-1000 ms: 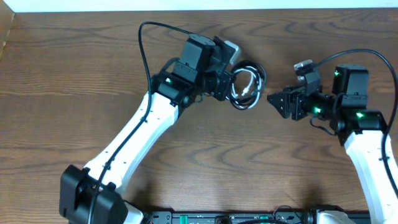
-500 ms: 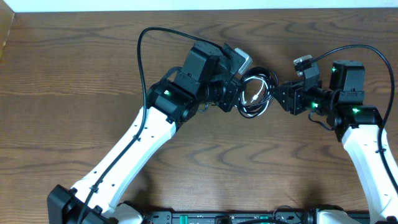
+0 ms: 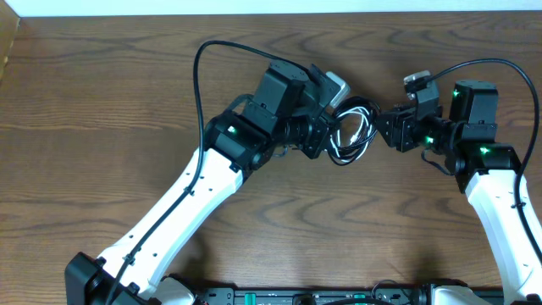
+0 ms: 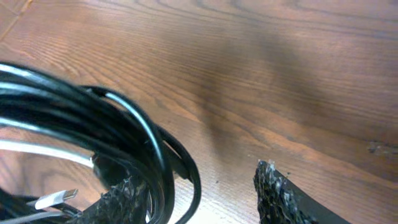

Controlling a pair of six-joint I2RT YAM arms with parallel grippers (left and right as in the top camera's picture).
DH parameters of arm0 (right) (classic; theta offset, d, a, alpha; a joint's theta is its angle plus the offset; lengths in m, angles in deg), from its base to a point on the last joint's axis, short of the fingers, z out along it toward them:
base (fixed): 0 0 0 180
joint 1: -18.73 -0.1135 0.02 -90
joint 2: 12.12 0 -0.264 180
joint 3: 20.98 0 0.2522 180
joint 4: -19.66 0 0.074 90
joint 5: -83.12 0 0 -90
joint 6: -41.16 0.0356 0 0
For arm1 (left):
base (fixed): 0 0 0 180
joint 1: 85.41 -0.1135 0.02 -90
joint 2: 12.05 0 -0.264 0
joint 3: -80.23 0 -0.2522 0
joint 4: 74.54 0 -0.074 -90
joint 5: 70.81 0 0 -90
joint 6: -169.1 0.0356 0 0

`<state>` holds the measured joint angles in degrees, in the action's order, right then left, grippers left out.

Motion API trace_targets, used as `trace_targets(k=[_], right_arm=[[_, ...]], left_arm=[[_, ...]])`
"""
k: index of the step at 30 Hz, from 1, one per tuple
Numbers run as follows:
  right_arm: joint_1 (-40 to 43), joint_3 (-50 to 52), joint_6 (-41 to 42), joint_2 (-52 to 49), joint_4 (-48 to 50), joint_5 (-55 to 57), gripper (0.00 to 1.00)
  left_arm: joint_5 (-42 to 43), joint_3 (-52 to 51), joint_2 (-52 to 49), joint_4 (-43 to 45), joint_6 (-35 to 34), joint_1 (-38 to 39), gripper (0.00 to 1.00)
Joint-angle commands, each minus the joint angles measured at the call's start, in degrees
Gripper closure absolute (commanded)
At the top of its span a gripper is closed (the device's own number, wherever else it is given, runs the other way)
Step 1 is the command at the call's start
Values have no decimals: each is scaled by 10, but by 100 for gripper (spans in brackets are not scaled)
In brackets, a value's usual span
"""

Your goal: Untangle cables

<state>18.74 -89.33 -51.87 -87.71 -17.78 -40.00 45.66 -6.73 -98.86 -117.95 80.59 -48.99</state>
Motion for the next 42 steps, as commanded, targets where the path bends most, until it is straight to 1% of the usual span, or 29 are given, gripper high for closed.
trace_targets(k=[1, 6, 9, 12, 15, 19, 27, 30, 35, 37, 41, 42], right_arm=[[-3, 3, 9, 1, 10, 15, 48], [-3, 3, 9, 1, 25, 15, 50], [-1, 3, 31, 1, 28, 16, 49], [0, 3, 34, 1, 31, 16, 44], [0, 3, 34, 1, 38, 15, 39], [-1, 3, 34, -1, 45, 15, 39], [-1, 3, 39, -13, 48, 14, 37], [-1, 3, 49, -17, 54, 10, 31], [-5, 3, 56, -17, 75, -31, 27], [-10, 3, 61, -17, 81, -33, 31], [-25, 3, 60, -19, 87, -33, 48], [-30, 3, 60, -21, 88, -32, 56]], left_arm=[[16, 11, 21, 1, -1, 9, 92], [10, 11, 21, 1, 2, 11, 92], [8, 11, 21, 1, 2, 11, 92], [19, 11, 21, 0, 1, 14, 92], [53, 11, 21, 0, 1, 18, 92], [91, 11, 21, 0, 0, 29, 92], [130, 11, 32, 6, -9, 47, 92], [132, 11, 41, 10, -14, 47, 92], [147, 11, 53, 23, -17, 47, 92], [160, 11, 56, 31, -20, 47, 92], [167, 11, 61, 42, -38, 47, 92], [166, 11, 62, 43, -38, 47, 92]])
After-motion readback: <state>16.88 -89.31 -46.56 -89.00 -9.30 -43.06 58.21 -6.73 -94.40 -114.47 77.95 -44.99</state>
